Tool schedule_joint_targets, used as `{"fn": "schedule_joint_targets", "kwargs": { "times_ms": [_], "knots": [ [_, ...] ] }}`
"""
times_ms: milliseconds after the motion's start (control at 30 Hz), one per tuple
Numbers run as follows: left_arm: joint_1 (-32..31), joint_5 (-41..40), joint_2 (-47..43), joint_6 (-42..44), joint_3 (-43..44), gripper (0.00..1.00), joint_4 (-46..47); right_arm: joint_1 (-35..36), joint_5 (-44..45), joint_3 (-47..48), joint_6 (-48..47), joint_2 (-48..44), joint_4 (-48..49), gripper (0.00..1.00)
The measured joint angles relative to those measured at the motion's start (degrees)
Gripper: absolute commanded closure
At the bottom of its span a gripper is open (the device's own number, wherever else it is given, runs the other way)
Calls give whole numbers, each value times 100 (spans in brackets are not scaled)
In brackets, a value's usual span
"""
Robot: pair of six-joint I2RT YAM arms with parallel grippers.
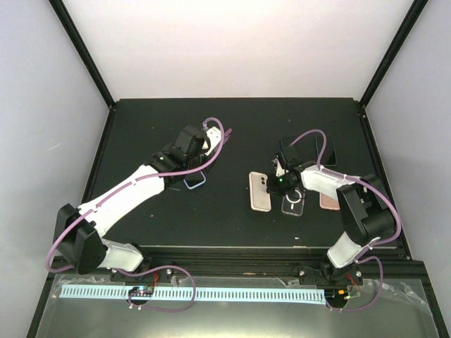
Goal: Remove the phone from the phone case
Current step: Place the phone case at the center of the board.
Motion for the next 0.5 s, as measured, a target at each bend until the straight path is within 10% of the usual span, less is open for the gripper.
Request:
{"fn": "schedule_joint_targets", "kwargs": {
  "times_ms": [500],
  "knots": [
    [-4, 11, -103, -7, -74, 98, 50, 46, -468, 72, -107, -793, 96, 22]
  ]
}}
